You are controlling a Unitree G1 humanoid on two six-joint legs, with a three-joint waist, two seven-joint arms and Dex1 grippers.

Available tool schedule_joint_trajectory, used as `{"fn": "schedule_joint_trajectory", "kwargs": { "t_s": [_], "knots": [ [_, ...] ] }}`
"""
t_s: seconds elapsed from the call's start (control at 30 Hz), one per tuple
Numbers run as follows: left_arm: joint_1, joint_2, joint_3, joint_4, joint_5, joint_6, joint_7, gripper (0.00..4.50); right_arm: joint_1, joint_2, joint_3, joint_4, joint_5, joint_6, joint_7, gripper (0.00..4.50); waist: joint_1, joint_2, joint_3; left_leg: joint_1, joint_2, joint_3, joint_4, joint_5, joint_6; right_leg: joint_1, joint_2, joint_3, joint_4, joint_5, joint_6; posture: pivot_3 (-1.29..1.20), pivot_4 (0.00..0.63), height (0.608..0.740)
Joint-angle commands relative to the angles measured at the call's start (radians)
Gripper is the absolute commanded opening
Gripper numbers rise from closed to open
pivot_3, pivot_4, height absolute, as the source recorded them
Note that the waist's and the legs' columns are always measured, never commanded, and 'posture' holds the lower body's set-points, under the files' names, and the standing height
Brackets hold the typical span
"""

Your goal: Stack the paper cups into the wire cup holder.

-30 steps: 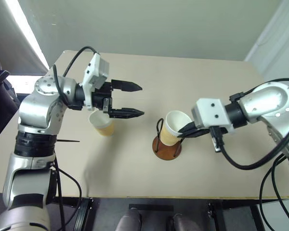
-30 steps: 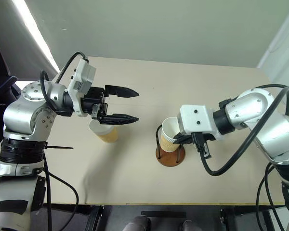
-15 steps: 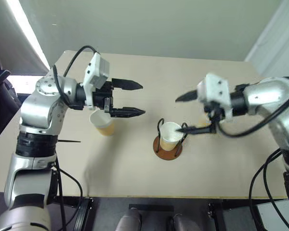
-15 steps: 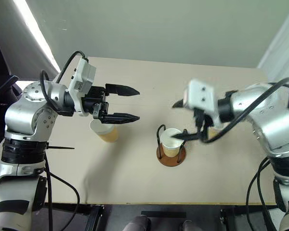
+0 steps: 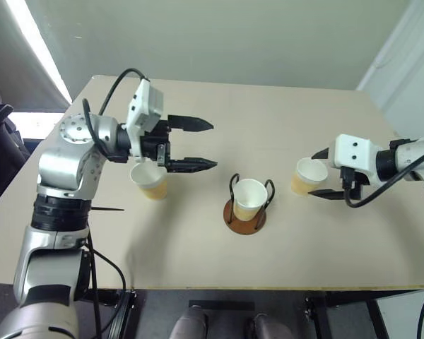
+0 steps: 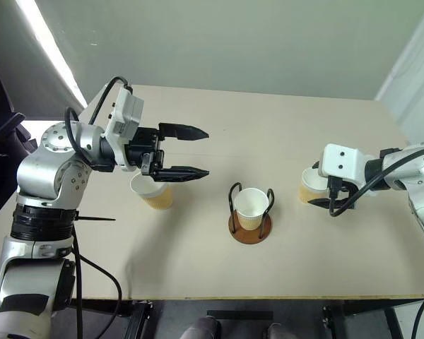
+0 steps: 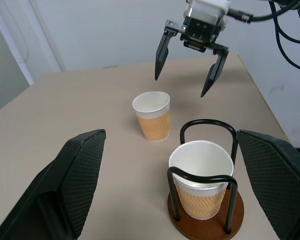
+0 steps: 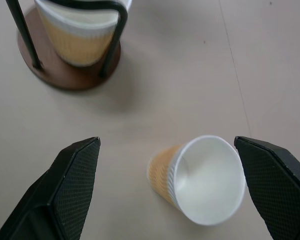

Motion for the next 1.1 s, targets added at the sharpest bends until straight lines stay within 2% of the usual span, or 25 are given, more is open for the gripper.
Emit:
{"fn": "schedule_joint_trajectory", "kwargs": {
  "t_s": [0.03, 0.57, 0.67, 0.73, 1.0, 1.1],
  "knots": [
    [-0.024, 0.005, 0.016, -0.012, -0.006, -0.001, -0.001, 4.5, -0.03, 0.01, 0.012, 0.04, -0.045, -0.059, 0.014, 4.39, 0.0, 0.0, 0.0, 0.0, 0.0, 0.0, 0.0, 0.0, 0.0, 0.0, 0.0, 0.0, 0.0, 0.0, 0.0, 0.0, 0.15, 0.74],
    [-0.009, 0.021, 0.019, -0.037, 0.001, 0.013, 0.024, 4.5, -0.138, 0.115, 0.134, 0.398, -0.24, -0.302, 0.078, 4.39, 0.0, 0.0, 0.0, 0.0, 0.0, 0.0, 0.0, 0.0, 0.001, 0.0, 0.0, 0.0, 0.0, 0.0, 0.0, 0.0, 0.15, 0.74],
    [-0.007, 0.024, 0.018, -0.039, 0.003, 0.011, 0.025, 4.5, -0.152, 0.134, 0.139, 0.431, -0.258, -0.32, 0.083, 3.78, -0.001, 0.0, 0.0, 0.0, 0.0, 0.0, 0.0, 0.0, 0.001, 0.0, 0.0, 0.0, 0.0, 0.0, 0.0, 0.0, 0.15, 0.74],
    [-0.006, 0.024, 0.017, -0.038, 0.004, 0.01, 0.024, 4.5, -0.157, 0.142, 0.136, 0.438, -0.262, -0.322, 0.092, 3.13, -0.001, 0.0, 0.0, 0.0, 0.0, 0.0, 0.0, 0.0, 0.001, 0.0, 0.0, 0.0, 0.0, 0.0, 0.0, 0.0, 0.15, 0.74],
    [-0.006, 0.023, 0.011, -0.035, 0.01, 0.005, 0.022, 4.5, -0.177, 0.149, 0.094, 0.392, -0.21, -0.246, 0.157, 0.16, 0.0, 0.0, 0.0, 0.0, 0.0, 0.0, -0.001, 0.0, 0.001, 0.0, 0.0, 0.0, 0.001, 0.0, 0.0, 0.0, 0.15, 0.74],
    [-0.005, 0.025, 0.012, -0.035, 0.01, 0.004, 0.02, 4.5, -0.185, 0.13, 0.063, 0.325, -0.174, -0.197, 0.181, 0.03, 0.0, 0.0, 0.0, -0.001, 0.0, 0.0, -0.001, 0.0, 0.001, 0.0, 0.0, 0.0, 0.001, 0.0, 0.0, 0.0, 0.15, 0.74]
  ]
}}
